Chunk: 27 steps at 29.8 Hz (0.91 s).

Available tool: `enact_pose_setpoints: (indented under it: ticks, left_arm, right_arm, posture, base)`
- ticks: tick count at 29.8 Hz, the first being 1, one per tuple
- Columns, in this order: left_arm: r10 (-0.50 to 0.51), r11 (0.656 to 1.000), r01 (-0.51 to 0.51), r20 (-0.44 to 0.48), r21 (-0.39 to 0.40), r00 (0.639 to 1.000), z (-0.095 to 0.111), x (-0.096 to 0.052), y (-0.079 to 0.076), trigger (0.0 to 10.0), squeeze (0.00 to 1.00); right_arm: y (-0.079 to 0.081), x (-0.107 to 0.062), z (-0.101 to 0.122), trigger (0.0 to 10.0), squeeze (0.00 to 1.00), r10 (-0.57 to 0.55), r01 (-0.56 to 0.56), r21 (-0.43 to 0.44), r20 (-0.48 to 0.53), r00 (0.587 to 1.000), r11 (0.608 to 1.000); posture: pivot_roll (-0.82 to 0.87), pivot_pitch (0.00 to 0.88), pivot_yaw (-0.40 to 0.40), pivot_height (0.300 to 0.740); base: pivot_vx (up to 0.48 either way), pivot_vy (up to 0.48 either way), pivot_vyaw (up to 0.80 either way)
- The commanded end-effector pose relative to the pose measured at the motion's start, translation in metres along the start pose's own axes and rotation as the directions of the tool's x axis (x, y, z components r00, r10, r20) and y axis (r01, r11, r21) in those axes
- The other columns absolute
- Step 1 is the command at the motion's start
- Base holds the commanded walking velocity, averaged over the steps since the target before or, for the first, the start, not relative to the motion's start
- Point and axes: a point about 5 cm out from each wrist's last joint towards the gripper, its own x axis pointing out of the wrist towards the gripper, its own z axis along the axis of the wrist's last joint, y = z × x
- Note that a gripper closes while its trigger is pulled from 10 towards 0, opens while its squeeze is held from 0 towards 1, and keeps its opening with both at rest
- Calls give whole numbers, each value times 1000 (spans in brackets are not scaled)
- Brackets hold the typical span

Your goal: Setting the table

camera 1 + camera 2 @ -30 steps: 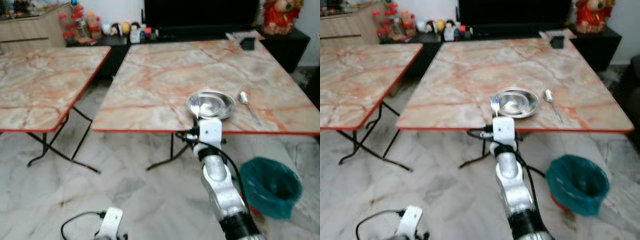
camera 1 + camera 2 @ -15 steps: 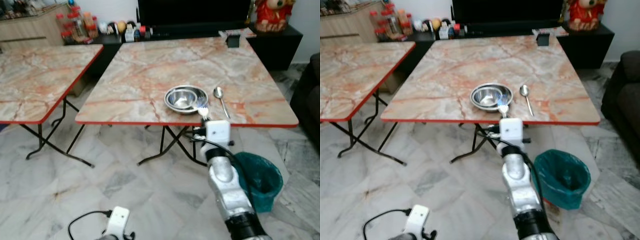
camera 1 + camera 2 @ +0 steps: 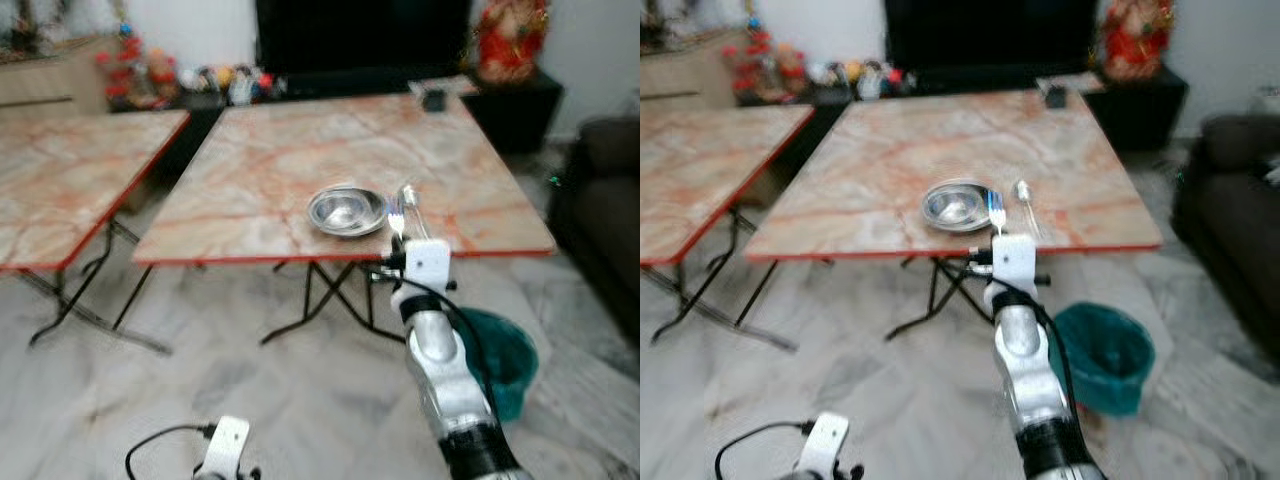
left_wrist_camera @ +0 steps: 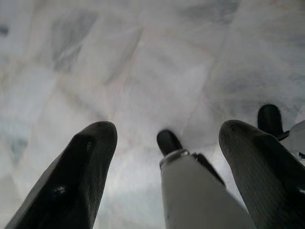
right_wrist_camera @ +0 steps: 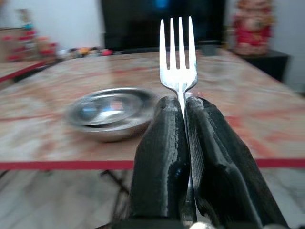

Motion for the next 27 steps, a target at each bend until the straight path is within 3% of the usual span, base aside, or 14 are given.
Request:
enact_pose_setpoints:
  ticks: [1, 27]
  left_arm:
    - [4, 1000, -4, 4, 9, 1000, 3, 1, 1, 10000, 0]
    - [-1, 1000, 1, 8, 1, 1000, 5, 1, 0, 10000, 0]
  right_arm:
    - [0, 2, 4, 10000, 0, -1, 1, -6, 14, 1000, 1000]
    - [1, 3, 5, 10000, 0, 14, -14, -11, 20, 1000, 1000]
  posture:
    - [-30, 0, 64, 740]
    - [-31, 0, 62, 740]
  base:
    - [480, 0, 0]
    - [451, 0, 0]
